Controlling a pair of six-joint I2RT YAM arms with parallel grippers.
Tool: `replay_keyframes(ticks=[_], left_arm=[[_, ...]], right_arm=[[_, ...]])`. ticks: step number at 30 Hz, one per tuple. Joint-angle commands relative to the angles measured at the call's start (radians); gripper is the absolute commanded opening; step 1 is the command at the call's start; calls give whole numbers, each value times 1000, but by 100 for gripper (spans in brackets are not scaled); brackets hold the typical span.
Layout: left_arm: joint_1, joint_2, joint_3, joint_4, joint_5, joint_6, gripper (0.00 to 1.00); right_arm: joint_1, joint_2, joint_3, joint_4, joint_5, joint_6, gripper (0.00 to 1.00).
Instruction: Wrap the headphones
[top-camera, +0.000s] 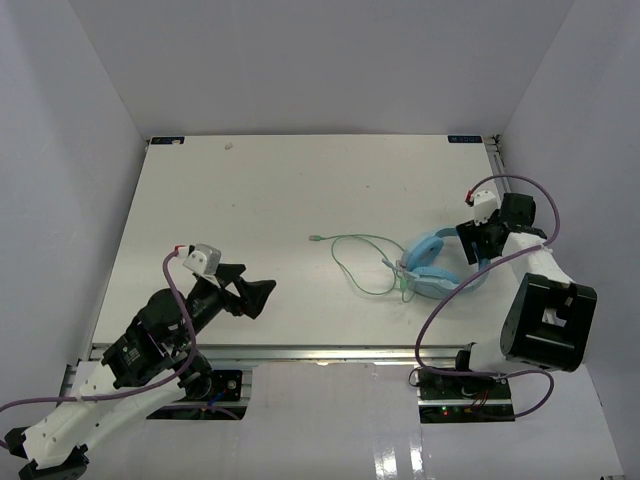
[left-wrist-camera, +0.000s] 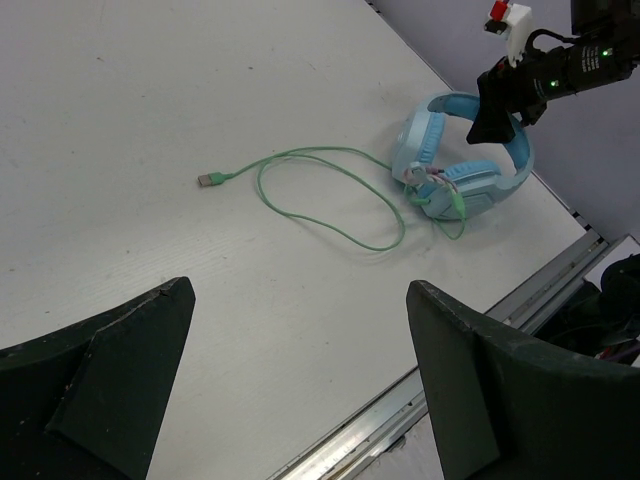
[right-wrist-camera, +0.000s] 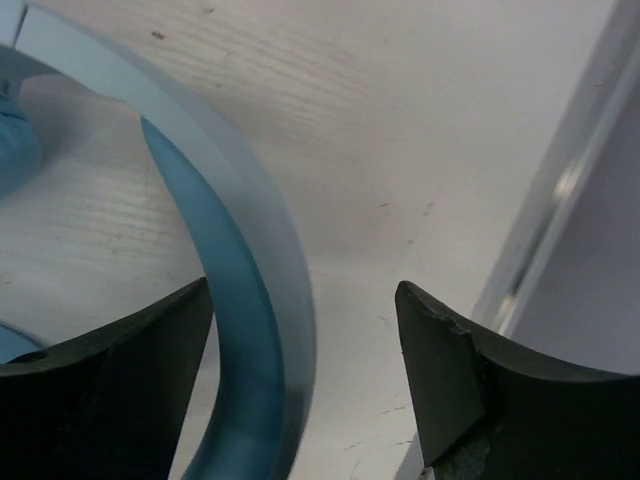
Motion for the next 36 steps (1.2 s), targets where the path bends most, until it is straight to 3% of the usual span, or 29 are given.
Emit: replay_keyframes(ticks=[1, 4, 11, 13, 17, 20, 28, 32, 36], left_arm=[[-3, -8, 0, 18, 17, 11, 98], [-3, -8, 1, 18, 17, 12, 98], [-3, -11, -3, 21, 17, 10, 98], [-3, -12, -4, 28, 25, 6, 98], [-3, -20, -40, 68, 27, -61, 98], [-3, -2, -71, 132, 107, -44, 98], [-4, 309, -43, 296, 284, -21, 96], [-8, 398, -57, 485, 326, 89, 96], [-13, 471, -160, 851, 414, 219, 98]], right_arm=[[-2, 75, 58, -81, -73, -38, 75], [-2, 88, 58, -80, -71, -38, 64], [-3, -28, 40, -78, -128, 7, 16], [-2, -65, 44, -84, -141, 36, 10], [-2, -165, 60, -138, -261, 172, 8], [17, -217, 85, -162, -342, 341, 8], [223, -209, 311, -166, -265, 718, 8], [279, -182, 473, -158, -279, 795, 8], [284, -145, 570, -143, -317, 874, 8]])
